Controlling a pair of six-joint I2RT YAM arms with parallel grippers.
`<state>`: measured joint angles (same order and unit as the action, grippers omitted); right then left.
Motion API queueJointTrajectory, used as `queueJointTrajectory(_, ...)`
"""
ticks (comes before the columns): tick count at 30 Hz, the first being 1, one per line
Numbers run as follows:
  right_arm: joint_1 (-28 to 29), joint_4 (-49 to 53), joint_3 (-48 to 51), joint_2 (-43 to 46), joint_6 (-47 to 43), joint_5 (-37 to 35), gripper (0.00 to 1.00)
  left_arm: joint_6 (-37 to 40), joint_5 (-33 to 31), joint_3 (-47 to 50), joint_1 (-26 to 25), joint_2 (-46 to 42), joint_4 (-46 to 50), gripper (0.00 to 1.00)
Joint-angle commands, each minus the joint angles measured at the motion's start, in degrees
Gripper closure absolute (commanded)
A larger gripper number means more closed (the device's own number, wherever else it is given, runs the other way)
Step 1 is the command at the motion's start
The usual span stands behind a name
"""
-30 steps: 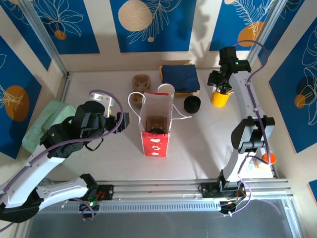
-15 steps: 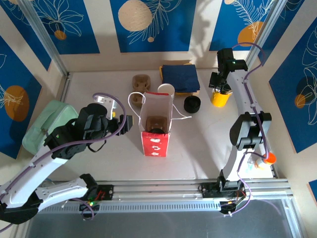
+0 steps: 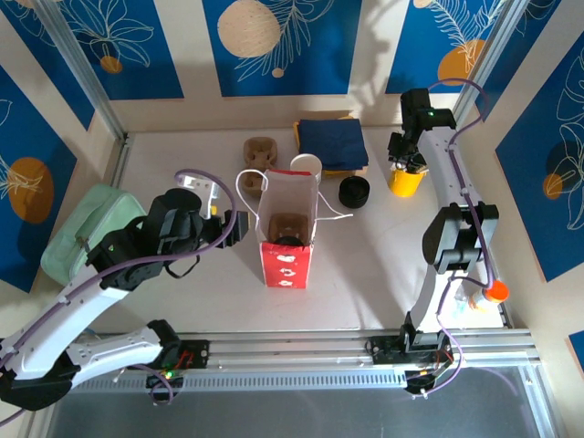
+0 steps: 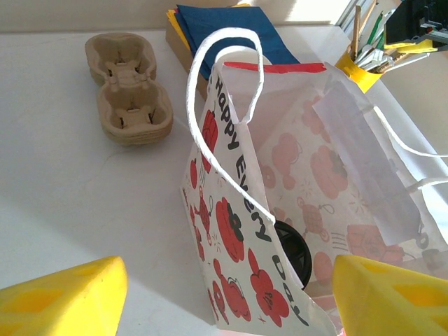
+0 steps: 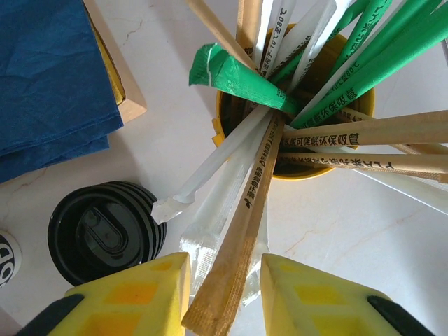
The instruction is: Pack the takeout coffee
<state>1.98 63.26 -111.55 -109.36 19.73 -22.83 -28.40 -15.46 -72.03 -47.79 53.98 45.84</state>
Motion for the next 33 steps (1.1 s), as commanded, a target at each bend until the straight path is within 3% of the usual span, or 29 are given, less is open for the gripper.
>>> queueJointTrajectory(1,-0.5,1.4,-2.0,-0.3,-0.1,-0.8,0.68,0.8,0.2,-1.2,0.6,0.1,-0.5,0.23)
queueJointTrajectory(13,-1.5,1.8,-1.7,1.9,-0.3,1.1,0.79,0.5,-0.4,-1.3,0.6,0.1,-0.6,0.23)
queueJointTrajectory(20,-2.7,1.9,-0.3,4.2,-0.6,2.9,0.94,0.5,-0.9,-1.7,0.6,-0.3,-0.5,0.22)
queueJointTrajectory(33,-3.5,6.8,-4.2,9.0,-2.2,4.0,0.95,0.0,-0.6,-1.4,0.5,-0.4,-0.5,0.22)
